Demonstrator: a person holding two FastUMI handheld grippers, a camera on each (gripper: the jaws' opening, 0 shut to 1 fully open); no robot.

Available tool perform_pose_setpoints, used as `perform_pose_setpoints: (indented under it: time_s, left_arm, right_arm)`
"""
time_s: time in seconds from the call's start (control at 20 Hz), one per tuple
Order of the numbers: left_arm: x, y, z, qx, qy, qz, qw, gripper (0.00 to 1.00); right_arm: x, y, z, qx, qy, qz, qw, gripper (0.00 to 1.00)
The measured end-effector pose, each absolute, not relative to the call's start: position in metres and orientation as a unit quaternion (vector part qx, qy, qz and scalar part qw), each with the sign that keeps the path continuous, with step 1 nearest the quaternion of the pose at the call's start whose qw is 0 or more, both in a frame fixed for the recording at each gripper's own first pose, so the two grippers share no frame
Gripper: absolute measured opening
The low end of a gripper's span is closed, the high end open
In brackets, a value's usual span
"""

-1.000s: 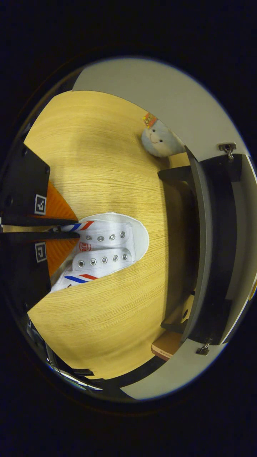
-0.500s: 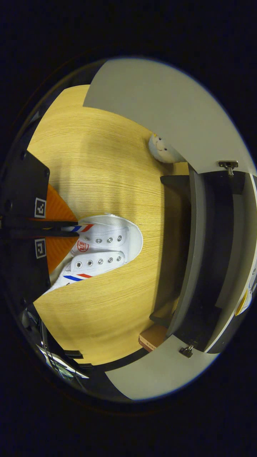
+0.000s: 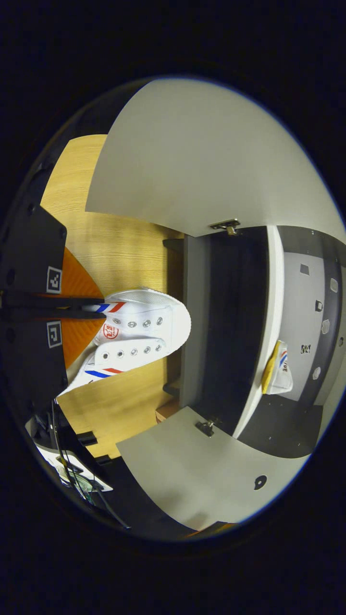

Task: Grab one shoe with the right hand and put it into the shoe cabinet, grab the other shoe with the left hand and put it into the shoe cabinet; then close the right door with the right hand and the left door with the left hand.

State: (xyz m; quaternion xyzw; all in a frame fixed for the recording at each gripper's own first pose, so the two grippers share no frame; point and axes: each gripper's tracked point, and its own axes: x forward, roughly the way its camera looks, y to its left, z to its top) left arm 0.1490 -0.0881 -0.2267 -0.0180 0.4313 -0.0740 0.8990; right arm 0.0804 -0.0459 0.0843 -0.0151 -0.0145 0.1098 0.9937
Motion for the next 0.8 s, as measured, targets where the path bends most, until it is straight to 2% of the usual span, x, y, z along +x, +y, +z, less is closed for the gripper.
perform_pose_setpoints:
  time_s: [0.25,0.8]
  left_arm:
    - [0.198,-0.103,-0.143,-0.019,0.372,-0.099,0.923,0.07]
    - [0.343,-0.104,-0.013,0.005,0.305,-0.082,0.949,0.06]
  right_arm:
    - [0.076,-0.047,0.081,-0.005,-0.011,0.111,0.994,0.92]
    - [0.071,-0.071,0.085,0.013,-0.010,0.088,0.996,0.92]
